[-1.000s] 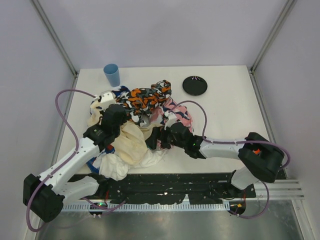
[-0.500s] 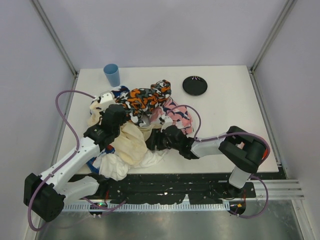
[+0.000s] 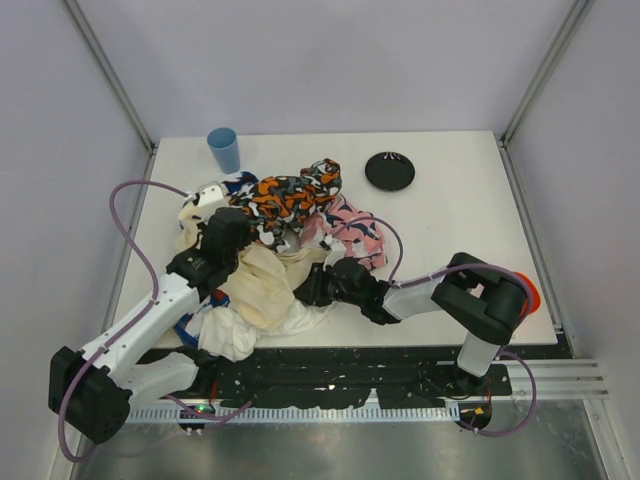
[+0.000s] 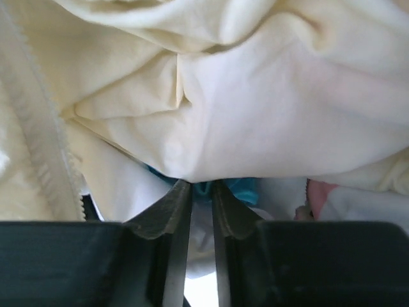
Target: Pick out a specific cloth from the pile
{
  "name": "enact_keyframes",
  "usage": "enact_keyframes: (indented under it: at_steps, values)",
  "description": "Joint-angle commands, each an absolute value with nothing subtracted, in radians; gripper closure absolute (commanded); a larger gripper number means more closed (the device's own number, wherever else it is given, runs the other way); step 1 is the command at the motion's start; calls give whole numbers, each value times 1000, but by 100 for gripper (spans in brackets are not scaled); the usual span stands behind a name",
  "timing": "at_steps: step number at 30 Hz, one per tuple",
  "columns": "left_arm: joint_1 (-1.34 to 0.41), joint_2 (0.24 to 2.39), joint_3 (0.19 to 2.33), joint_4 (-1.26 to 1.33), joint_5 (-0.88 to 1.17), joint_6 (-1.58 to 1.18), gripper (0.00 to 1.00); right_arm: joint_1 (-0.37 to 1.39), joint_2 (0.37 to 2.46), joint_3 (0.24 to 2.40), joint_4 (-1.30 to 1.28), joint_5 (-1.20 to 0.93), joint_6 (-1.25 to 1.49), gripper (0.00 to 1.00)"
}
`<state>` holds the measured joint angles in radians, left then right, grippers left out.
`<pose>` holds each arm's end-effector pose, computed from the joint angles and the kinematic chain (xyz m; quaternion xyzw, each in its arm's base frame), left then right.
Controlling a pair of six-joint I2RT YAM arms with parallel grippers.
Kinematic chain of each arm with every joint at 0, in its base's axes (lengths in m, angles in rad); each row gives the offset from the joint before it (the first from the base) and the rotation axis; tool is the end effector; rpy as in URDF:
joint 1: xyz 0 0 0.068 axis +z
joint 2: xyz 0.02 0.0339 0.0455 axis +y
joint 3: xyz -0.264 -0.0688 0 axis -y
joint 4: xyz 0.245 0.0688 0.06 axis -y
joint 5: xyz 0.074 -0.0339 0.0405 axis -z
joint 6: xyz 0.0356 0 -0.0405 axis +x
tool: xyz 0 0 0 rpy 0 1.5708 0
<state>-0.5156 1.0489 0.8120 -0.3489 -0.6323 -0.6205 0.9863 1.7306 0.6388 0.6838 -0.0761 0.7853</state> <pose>0.2072 -0.0932 0.2864 -0.1907 0.8286 -0.0108 0.5262 0.1791 0.2756 0.1409 -0.1046 0.8288 0.4451 0.3226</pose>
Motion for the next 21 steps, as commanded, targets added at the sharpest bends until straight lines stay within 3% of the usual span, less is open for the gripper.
enact_keyframes:
  at_steps: [1, 4, 13, 21]
  values:
    - [-499, 1057, 818, -347, -644, -617, 100, 996, 1701, 608, 752, -92, 782, 80]
    - [-495, 1057, 818, -347, -640, -617, 100, 996, 1649, 588, 749, -84, 767, 95]
    - [-491, 1057, 795, -350, -635, -623, 100, 996, 1288, 755, 339, 75, 470, 94]
    - [-489, 1057, 782, -382, -657, -632, 100, 994, 1010, 1131, 11, 178, 188, 94]
